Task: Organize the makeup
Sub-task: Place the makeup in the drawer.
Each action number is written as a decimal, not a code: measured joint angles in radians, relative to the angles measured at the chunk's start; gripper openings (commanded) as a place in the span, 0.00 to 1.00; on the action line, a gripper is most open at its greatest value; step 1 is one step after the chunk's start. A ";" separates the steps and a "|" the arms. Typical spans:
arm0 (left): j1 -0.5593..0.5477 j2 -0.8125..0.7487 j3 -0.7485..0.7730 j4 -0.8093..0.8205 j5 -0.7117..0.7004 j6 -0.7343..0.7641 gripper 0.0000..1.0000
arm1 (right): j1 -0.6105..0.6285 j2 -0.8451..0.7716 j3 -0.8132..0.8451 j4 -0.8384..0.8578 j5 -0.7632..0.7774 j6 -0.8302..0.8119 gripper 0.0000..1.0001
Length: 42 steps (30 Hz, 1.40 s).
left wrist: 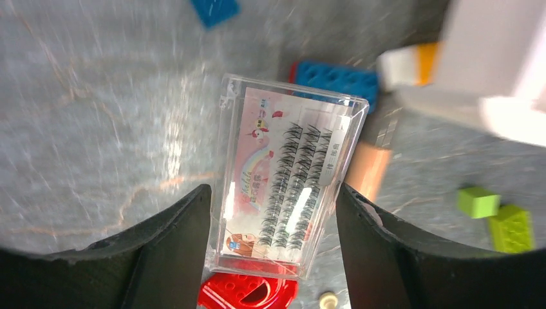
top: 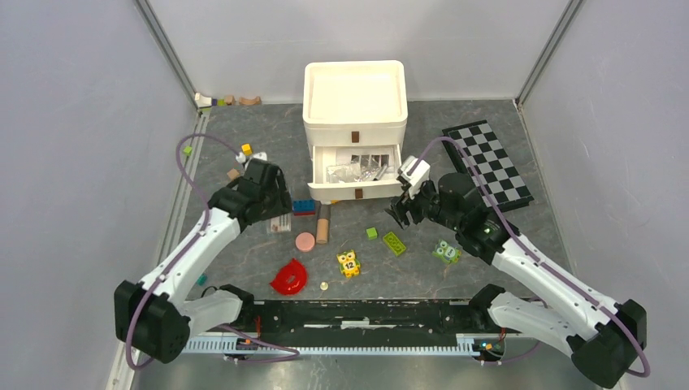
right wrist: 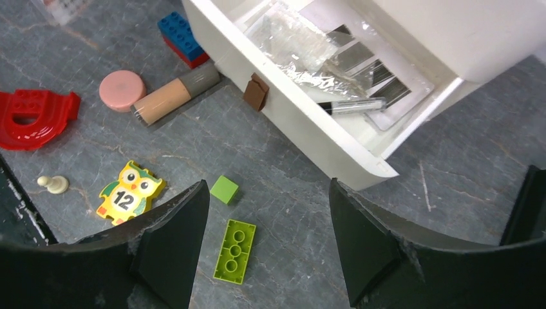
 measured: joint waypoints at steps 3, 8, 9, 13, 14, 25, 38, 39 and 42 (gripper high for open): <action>0.000 -0.037 0.115 -0.013 0.002 0.078 0.41 | 0.000 -0.049 -0.007 0.002 0.054 0.007 0.76; -0.004 -0.017 0.344 -0.030 0.040 0.250 0.40 | 0.000 -0.164 -0.025 0.013 0.151 0.012 0.76; -0.010 0.000 0.391 -0.028 0.057 0.288 0.40 | 0.000 -0.185 -0.027 0.018 0.168 0.013 0.76; -0.063 0.086 0.528 0.005 0.115 0.423 0.42 | 0.000 -0.245 -0.040 0.030 0.199 0.014 0.76; -0.087 0.113 0.552 0.014 0.124 0.465 0.43 | 0.000 -0.259 -0.047 0.031 0.205 0.014 0.77; -0.360 0.463 0.706 0.028 0.159 0.990 0.44 | 0.000 -0.330 -0.068 0.002 0.220 0.003 0.77; -0.382 0.673 0.843 0.019 0.139 1.274 0.43 | 0.000 -0.386 -0.068 -0.070 0.220 0.002 0.77; -0.382 0.681 0.846 0.021 0.135 1.287 0.43 | 0.000 -0.391 -0.068 -0.075 0.220 0.002 0.77; -0.380 0.707 0.855 0.016 0.132 1.319 0.42 | 0.000 -0.406 -0.068 -0.096 0.222 0.003 0.77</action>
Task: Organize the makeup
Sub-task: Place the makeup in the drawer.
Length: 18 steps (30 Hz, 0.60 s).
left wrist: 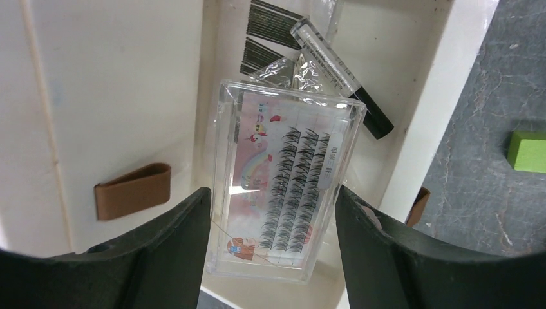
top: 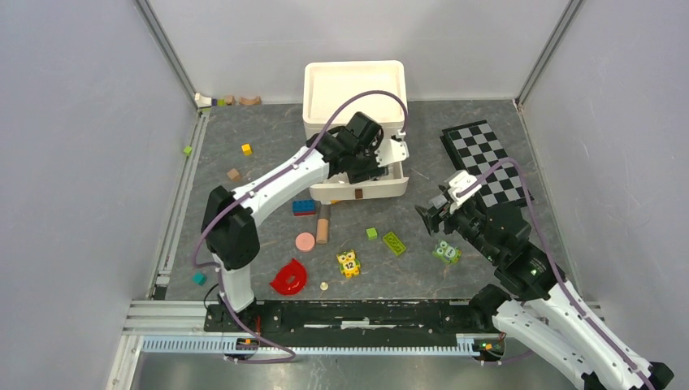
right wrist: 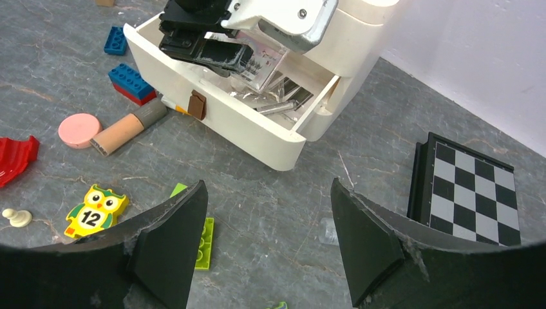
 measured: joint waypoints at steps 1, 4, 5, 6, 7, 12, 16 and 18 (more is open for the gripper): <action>0.002 0.010 0.005 -0.003 0.000 0.005 0.42 | 0.000 -0.007 0.000 -0.012 0.002 0.000 0.77; 0.012 0.047 0.027 -0.021 0.008 0.024 0.42 | 0.000 -0.024 0.005 -0.048 0.008 0.001 0.77; 0.016 0.057 0.035 -0.026 0.011 0.025 0.42 | 0.000 -0.032 0.010 -0.061 0.011 0.003 0.77; 0.021 0.068 0.045 -0.031 0.018 0.027 0.42 | 0.000 -0.046 0.014 -0.077 0.017 0.005 0.77; 0.027 0.077 0.054 -0.039 0.026 0.029 0.42 | 0.000 -0.054 0.018 -0.087 0.021 0.008 0.77; 0.056 0.119 0.108 -0.071 0.041 0.039 0.43 | 0.000 -0.128 0.040 -0.129 0.043 0.020 0.77; 0.080 0.163 0.171 -0.107 0.108 0.040 0.44 | 0.000 -0.138 0.057 -0.148 0.051 0.031 0.77; 0.089 0.169 0.176 -0.121 0.138 0.043 0.45 | 0.000 -0.138 0.057 -0.161 0.051 0.034 0.77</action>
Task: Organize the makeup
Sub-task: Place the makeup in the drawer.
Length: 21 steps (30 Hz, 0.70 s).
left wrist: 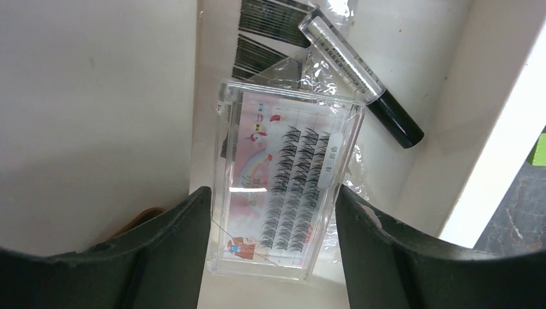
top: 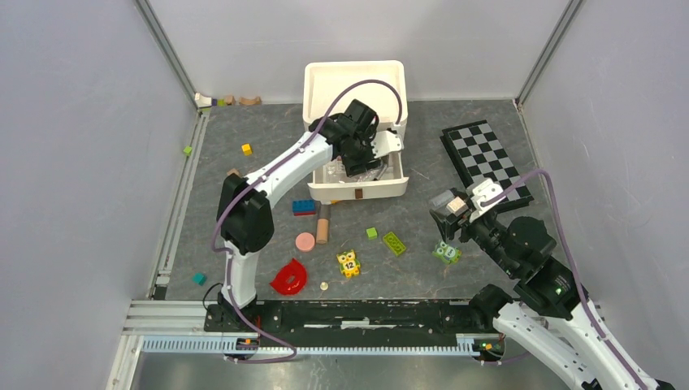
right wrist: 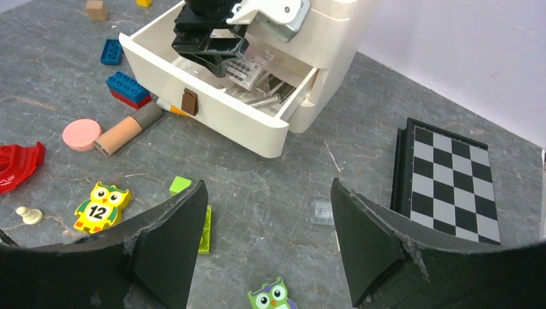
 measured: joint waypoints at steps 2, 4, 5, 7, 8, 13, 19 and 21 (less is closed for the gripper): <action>0.005 0.007 0.005 -0.010 0.028 0.003 0.46 | 0.000 0.000 0.000 -0.013 0.002 0.001 0.77; 0.009 0.018 0.009 -0.013 0.043 0.004 0.47 | 0.000 0.000 0.000 -0.022 0.005 0.001 0.77; 0.009 0.026 0.011 -0.016 0.048 0.004 0.48 | 0.000 0.000 0.000 -0.026 0.006 0.001 0.77; 0.009 0.045 0.013 -0.023 0.053 0.005 0.50 | 0.000 0.004 0.000 -0.031 0.007 0.001 0.77; 0.009 0.054 0.013 -0.026 0.053 0.006 0.52 | 0.000 0.006 0.000 -0.032 0.007 0.001 0.77; 0.008 0.071 0.020 -0.034 0.056 0.017 0.64 | 0.000 0.014 0.000 -0.037 0.007 0.000 0.77; 0.008 0.074 0.027 -0.041 0.056 0.018 0.83 | 0.000 0.026 0.000 -0.037 0.007 0.000 0.78; 0.010 0.074 0.036 -0.044 0.057 0.020 0.85 | 0.000 0.032 0.000 -0.037 0.006 0.000 0.78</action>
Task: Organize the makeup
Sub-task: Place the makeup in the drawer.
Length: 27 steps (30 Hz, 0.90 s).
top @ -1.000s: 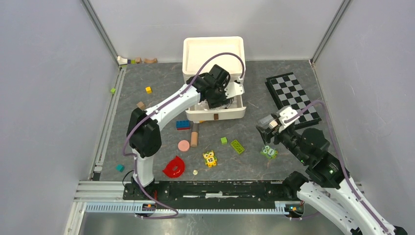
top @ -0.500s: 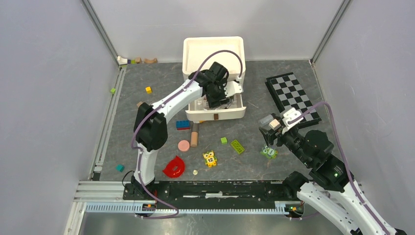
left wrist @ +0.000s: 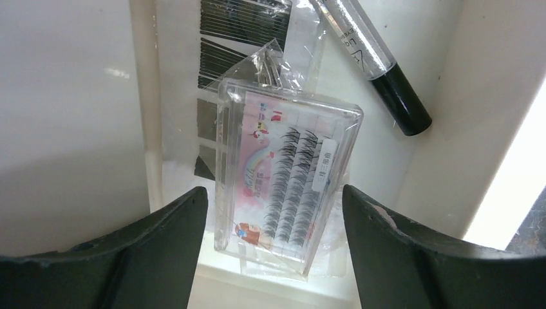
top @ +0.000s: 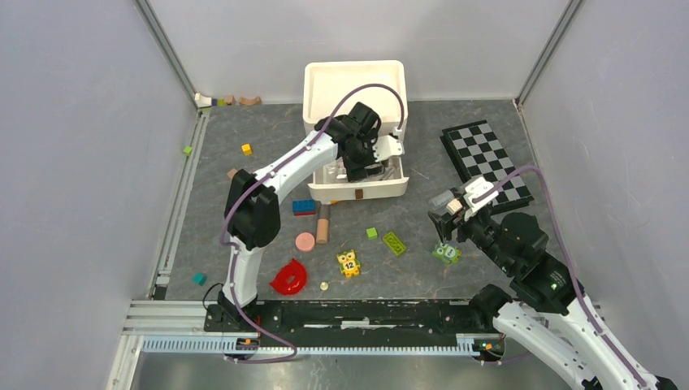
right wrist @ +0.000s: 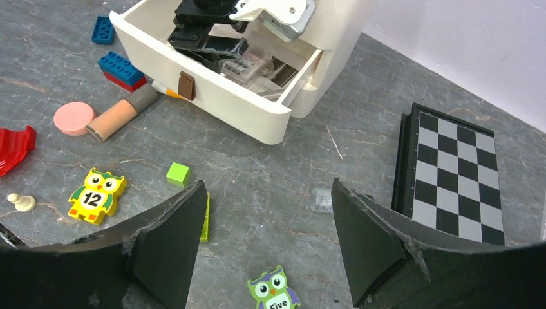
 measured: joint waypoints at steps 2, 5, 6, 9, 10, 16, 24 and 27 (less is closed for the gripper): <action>-0.001 0.000 0.010 -0.011 0.001 0.000 0.86 | 0.000 0.004 0.000 0.000 0.000 0.000 0.78; -0.002 -0.001 0.026 -0.023 0.006 -0.002 0.90 | 0.000 0.008 0.000 0.000 0.000 0.000 0.78; -0.002 -0.003 0.028 -0.025 0.011 -0.002 0.90 | 0.000 0.008 0.000 0.000 0.000 0.000 0.77; -0.002 -0.021 0.034 -0.038 0.032 -0.004 0.90 | 0.000 0.008 0.000 0.000 0.000 0.000 0.78; -0.002 -0.032 0.035 -0.041 0.040 -0.006 0.90 | 0.000 0.008 0.000 0.001 0.000 0.000 0.78; -0.003 -0.157 0.050 -0.039 0.077 -0.050 0.90 | 0.000 0.023 0.000 0.014 0.008 0.001 0.77; -0.003 -0.465 -0.012 0.026 0.090 -0.321 0.89 | 0.000 0.137 -0.021 0.085 0.073 0.080 0.74; -0.003 -0.625 -0.156 0.084 0.039 -0.477 0.96 | 0.000 0.207 -0.044 0.143 0.054 0.138 0.72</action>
